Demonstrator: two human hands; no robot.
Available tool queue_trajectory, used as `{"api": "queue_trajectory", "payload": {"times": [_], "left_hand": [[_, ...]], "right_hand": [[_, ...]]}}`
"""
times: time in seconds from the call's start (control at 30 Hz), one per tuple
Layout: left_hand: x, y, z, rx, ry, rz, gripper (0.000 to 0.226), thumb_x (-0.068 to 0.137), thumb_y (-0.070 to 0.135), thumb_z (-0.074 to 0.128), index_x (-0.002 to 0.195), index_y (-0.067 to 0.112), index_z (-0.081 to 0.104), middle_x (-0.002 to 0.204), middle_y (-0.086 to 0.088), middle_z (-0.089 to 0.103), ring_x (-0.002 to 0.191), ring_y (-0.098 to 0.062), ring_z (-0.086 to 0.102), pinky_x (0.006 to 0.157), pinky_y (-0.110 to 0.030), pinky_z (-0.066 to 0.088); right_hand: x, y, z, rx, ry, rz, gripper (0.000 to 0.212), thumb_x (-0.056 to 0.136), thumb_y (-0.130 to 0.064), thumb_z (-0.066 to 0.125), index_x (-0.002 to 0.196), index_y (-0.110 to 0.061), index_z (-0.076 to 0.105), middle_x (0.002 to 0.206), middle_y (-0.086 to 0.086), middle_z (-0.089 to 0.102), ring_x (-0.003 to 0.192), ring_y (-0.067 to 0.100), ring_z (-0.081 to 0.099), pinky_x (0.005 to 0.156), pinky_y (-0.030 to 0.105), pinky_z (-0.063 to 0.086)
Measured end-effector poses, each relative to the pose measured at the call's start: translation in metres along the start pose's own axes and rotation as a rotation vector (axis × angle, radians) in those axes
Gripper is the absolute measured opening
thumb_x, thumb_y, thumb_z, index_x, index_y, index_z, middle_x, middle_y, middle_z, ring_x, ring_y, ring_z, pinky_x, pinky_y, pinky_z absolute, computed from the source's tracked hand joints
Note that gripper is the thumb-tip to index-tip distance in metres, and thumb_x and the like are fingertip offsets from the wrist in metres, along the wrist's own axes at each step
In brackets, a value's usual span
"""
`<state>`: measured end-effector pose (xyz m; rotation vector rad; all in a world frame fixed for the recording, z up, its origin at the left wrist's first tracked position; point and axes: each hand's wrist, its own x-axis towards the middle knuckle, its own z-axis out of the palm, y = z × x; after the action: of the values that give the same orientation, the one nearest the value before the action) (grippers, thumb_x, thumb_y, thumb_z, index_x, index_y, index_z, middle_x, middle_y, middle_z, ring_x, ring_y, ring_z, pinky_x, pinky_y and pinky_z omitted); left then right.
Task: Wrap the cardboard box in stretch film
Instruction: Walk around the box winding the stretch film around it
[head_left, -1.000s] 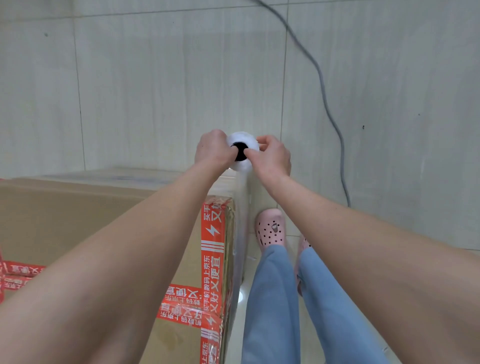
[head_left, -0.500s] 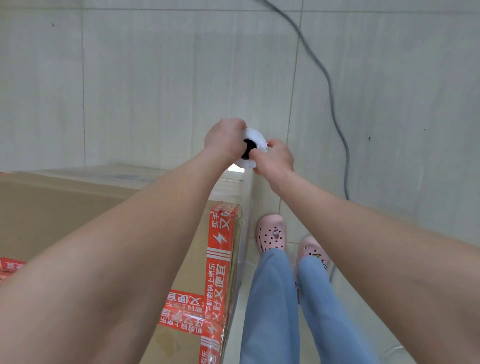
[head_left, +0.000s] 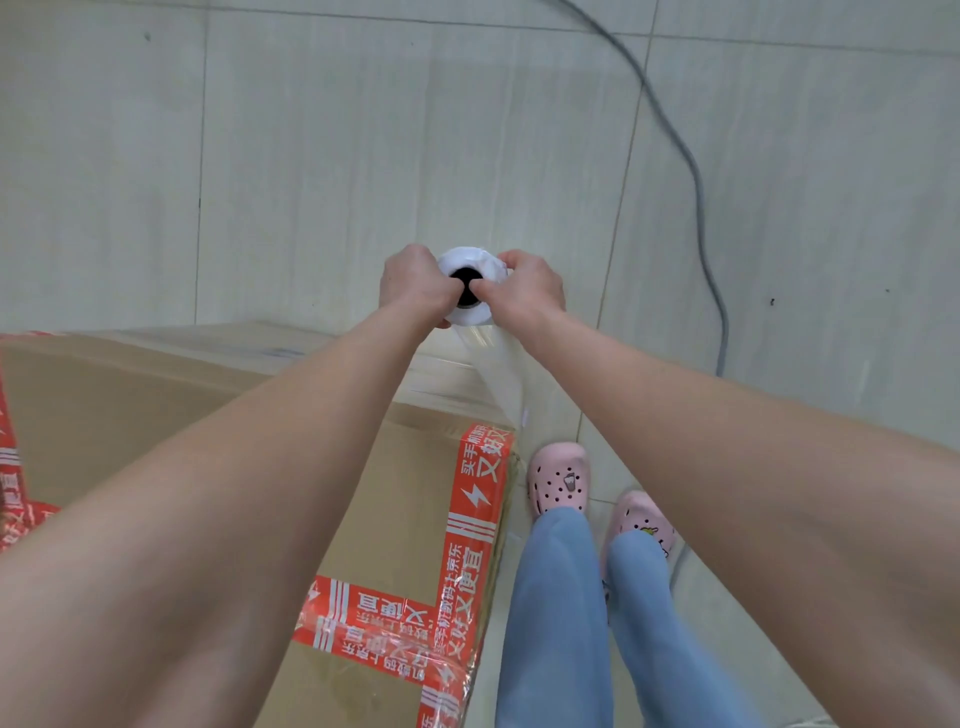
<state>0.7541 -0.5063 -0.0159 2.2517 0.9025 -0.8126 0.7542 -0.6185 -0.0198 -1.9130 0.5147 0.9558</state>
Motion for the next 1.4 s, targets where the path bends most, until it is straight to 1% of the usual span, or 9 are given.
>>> {"api": "queue_trajectory", "payload": {"times": [0.2, 0.43, 0.53, 0.7, 0.77, 0.9, 1.03, 1.27, 1.4], "left_hand": [[0.005, -0.015, -0.012, -0.052, 0.018, -0.042, 0.004, 0.082, 0.006, 0.055, 0.078, 0.005, 0.053, 0.086, -0.013, 0.064, 0.057, -0.029, 0.066, 0.045, -0.027, 0.048], [0.012, -0.02, -0.017, -0.122, -0.027, -0.115, 0.013, 0.085, 0.006, 0.053, 0.074, 0.009, 0.048, 0.084, -0.011, 0.061, 0.051, -0.023, 0.061, 0.056, -0.031, 0.054], [0.016, -0.019, -0.017, -0.083, -0.026, -0.128, 0.002, 0.085, 0.008, 0.053, 0.085, 0.006, 0.052, 0.089, -0.014, 0.065, 0.059, -0.028, 0.065, 0.053, -0.03, 0.052], [0.02, -0.015, -0.016, 0.041, -0.027, -0.091, 0.021, 0.085, 0.012, 0.056, 0.105, 0.006, 0.055, 0.104, -0.012, 0.063, 0.092, -0.031, 0.062, 0.067, -0.032, 0.046], [0.025, -0.012, -0.017, 0.101, -0.008, -0.023, 0.024, 0.084, 0.012, 0.053, 0.107, 0.01, 0.057, 0.102, -0.011, 0.063, 0.091, -0.029, 0.058, 0.066, -0.031, 0.04], [0.029, -0.008, -0.024, 0.133, -0.003, -0.057, 0.014, 0.08, 0.005, 0.048, 0.085, 0.009, 0.061, 0.087, -0.011, 0.061, 0.077, -0.029, 0.054, 0.061, -0.029, 0.036], [0.027, -0.022, -0.028, 0.02, 0.039, -0.17, 0.011, 0.078, 0.007, 0.051, 0.067, 0.008, 0.051, 0.076, -0.011, 0.057, 0.073, -0.03, 0.054, 0.059, -0.031, 0.038], [0.023, -0.05, -0.034, -0.404, 0.112, -0.434, 0.019, 0.082, 0.005, 0.052, 0.092, -0.001, 0.066, 0.089, -0.017, 0.068, 0.071, -0.033, 0.069, 0.054, -0.033, 0.056], [0.023, -0.052, -0.035, -0.463, 0.118, -0.491, 0.02, 0.084, 0.003, 0.05, 0.094, -0.001, 0.066, 0.091, -0.016, 0.068, 0.069, -0.033, 0.069, 0.054, -0.034, 0.057]], "right_hand": [[0.007, -0.019, 0.015, -0.098, -0.032, -0.029, 0.024, 0.085, -0.015, 0.056, 0.107, -0.018, 0.064, 0.094, 0.0, 0.061, 0.087, 0.023, 0.059, 0.072, 0.029, 0.048], [0.016, -0.033, 0.02, -0.19, -0.097, -0.062, 0.014, 0.084, -0.014, 0.055, 0.093, -0.017, 0.065, 0.095, 0.003, 0.067, 0.088, 0.024, 0.06, 0.07, 0.031, 0.046], [0.02, -0.034, 0.021, -0.216, -0.119, -0.073, 0.01, 0.086, -0.013, 0.055, 0.088, -0.02, 0.062, 0.092, 0.003, 0.065, 0.084, 0.023, 0.058, 0.067, 0.028, 0.043], [0.027, -0.036, 0.018, -0.253, -0.183, -0.091, 0.014, 0.083, -0.011, 0.052, 0.073, -0.019, 0.052, 0.075, 0.0, 0.055, 0.07, 0.021, 0.048, 0.055, 0.028, 0.036], [0.03, -0.043, 0.018, -0.289, -0.217, -0.095, 0.017, 0.081, -0.01, 0.051, 0.067, -0.019, 0.046, 0.069, -0.001, 0.05, 0.067, 0.021, 0.046, 0.052, 0.028, 0.034], [0.035, -0.052, 0.015, -0.344, -0.277, -0.105, 0.011, 0.082, -0.012, 0.053, 0.087, -0.016, 0.062, 0.084, 0.002, 0.061, 0.079, 0.025, 0.056, 0.062, 0.03, 0.045], [0.038, -0.057, 0.019, -0.326, -0.27, -0.078, 0.049, 0.085, -0.028, 0.066, 0.131, -0.017, 0.053, 0.126, 0.005, 0.058, 0.111, 0.024, 0.057, 0.092, 0.033, 0.047], [0.037, -0.075, 0.051, -0.391, -0.394, -0.046, 0.042, 0.086, -0.024, 0.065, 0.124, -0.011, 0.054, 0.116, 0.013, 0.059, 0.101, 0.032, 0.062, 0.088, 0.044, 0.053], [0.041, -0.083, 0.06, -0.54, -0.413, -0.106, 0.028, 0.089, -0.019, 0.058, 0.115, -0.01, 0.059, 0.105, 0.009, 0.06, 0.094, 0.029, 0.06, 0.076, 0.035, 0.051]]}}
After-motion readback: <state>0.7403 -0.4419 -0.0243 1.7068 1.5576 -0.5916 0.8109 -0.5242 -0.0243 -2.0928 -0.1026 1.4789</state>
